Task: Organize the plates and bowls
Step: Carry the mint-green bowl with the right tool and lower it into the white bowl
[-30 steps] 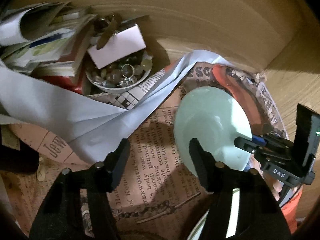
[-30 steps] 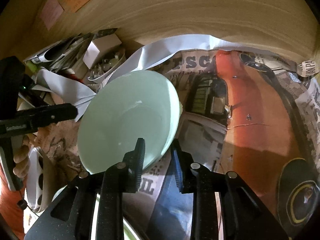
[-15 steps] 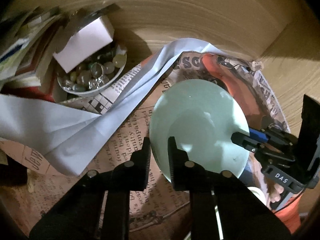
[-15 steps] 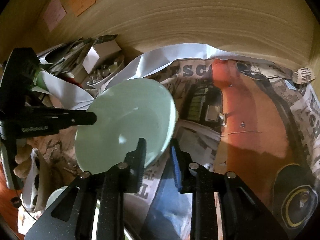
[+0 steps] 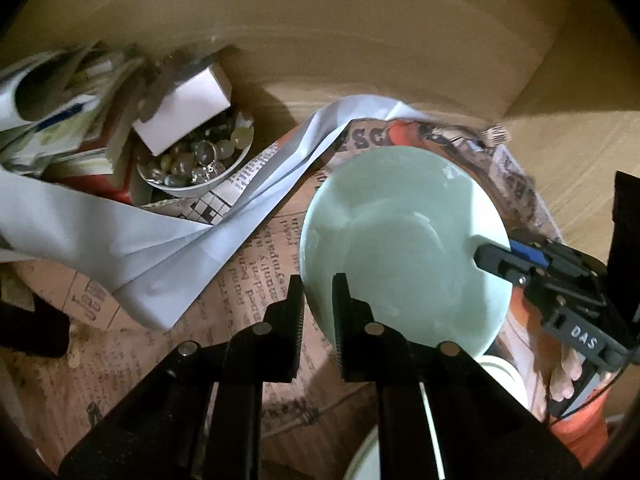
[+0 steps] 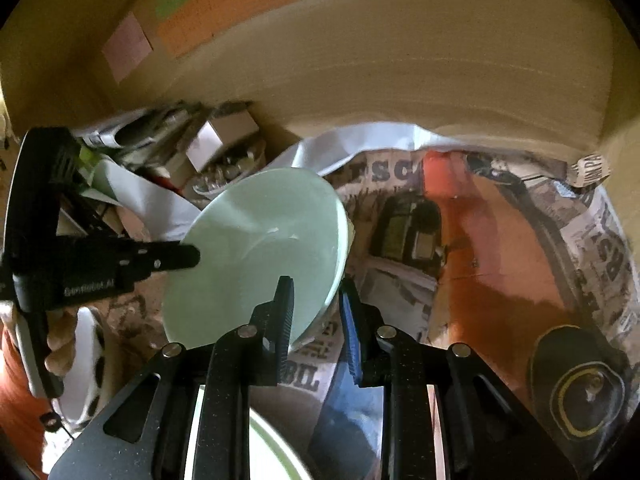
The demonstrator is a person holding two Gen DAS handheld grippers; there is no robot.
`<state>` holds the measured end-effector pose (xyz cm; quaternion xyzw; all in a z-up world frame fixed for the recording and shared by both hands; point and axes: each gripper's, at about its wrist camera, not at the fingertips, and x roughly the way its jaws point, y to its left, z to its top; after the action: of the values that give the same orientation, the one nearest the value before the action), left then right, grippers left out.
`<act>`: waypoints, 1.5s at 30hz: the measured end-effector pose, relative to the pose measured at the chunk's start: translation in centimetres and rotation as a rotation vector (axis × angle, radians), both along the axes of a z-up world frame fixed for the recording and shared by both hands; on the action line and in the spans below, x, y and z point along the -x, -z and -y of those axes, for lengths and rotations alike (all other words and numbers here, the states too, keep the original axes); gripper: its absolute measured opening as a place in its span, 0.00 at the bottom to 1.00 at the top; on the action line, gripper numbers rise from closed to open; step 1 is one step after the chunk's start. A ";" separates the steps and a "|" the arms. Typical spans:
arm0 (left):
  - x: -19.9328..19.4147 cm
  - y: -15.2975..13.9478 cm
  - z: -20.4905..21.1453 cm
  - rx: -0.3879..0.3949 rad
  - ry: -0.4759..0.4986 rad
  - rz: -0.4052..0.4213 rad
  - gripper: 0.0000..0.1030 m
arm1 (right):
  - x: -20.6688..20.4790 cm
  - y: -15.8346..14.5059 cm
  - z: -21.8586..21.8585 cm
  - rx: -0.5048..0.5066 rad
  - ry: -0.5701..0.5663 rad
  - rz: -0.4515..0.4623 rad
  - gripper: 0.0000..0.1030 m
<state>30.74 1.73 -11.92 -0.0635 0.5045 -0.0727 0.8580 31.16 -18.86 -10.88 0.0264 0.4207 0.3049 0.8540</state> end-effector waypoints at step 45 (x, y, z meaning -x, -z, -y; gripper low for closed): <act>24.5 -6.8 -9.8 0.005 -0.272 0.313 0.12 | 15.4 -4.6 -10.6 -0.066 -0.284 0.162 0.21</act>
<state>6.21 11.53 -5.11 -0.1211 0.3514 0.0337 0.9277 15.75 -8.26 -6.29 -0.0298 0.3396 0.4375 0.8321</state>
